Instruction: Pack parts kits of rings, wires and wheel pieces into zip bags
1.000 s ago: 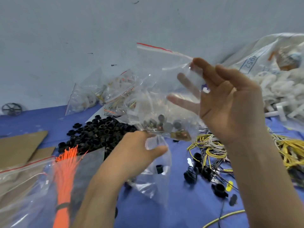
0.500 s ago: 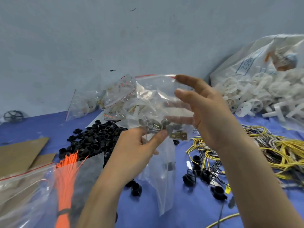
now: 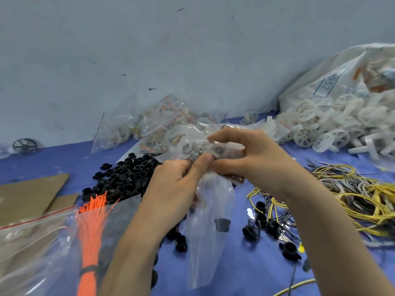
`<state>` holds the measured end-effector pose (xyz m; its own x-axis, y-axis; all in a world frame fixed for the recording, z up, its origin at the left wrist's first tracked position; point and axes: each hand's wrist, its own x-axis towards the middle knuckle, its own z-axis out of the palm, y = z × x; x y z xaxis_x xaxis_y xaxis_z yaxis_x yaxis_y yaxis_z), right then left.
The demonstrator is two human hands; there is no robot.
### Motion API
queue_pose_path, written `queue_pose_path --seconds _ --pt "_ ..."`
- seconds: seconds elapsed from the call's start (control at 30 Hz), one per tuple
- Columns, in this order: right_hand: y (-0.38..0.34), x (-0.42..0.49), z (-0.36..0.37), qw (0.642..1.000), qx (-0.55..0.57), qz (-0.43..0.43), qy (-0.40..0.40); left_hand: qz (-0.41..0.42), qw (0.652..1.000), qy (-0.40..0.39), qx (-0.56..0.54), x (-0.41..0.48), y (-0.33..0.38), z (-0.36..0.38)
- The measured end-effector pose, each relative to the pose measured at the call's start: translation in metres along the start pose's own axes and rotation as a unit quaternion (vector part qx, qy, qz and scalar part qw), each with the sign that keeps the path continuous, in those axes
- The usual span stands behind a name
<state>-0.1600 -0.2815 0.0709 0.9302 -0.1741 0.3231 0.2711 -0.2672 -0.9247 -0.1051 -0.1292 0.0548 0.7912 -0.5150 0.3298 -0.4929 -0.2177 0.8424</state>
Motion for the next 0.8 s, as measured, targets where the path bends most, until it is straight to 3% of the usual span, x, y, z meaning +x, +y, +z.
queue_pose_path --seconds 0.13,0.2,0.3,0.53,0.7,0.8 --pt "0.004 0.006 -0.013 0.994 0.032 -0.003 0.105 -0.040 0.996 -0.061 -0.051 -0.001 -0.001 -0.006" --pt "0.004 0.008 -0.021 0.983 0.135 0.010 0.125 -0.027 0.997 -0.063 -0.019 -0.001 -0.005 -0.011" --pt "-0.001 0.005 -0.026 0.948 0.308 0.027 0.078 -0.033 0.996 -0.074 0.042 0.001 -0.008 -0.016" --pt "-0.025 -0.008 0.008 0.859 0.503 0.078 -0.054 -0.034 0.997 -0.003 0.065 0.002 -0.006 -0.013" --pt "-0.027 -0.010 0.036 0.905 0.417 0.084 0.020 -0.009 0.997 0.024 0.067 -0.002 0.004 -0.010" --pt "-0.023 -0.008 0.036 0.948 0.303 0.052 0.078 -0.021 0.999 0.031 0.035 -0.005 0.008 -0.007"
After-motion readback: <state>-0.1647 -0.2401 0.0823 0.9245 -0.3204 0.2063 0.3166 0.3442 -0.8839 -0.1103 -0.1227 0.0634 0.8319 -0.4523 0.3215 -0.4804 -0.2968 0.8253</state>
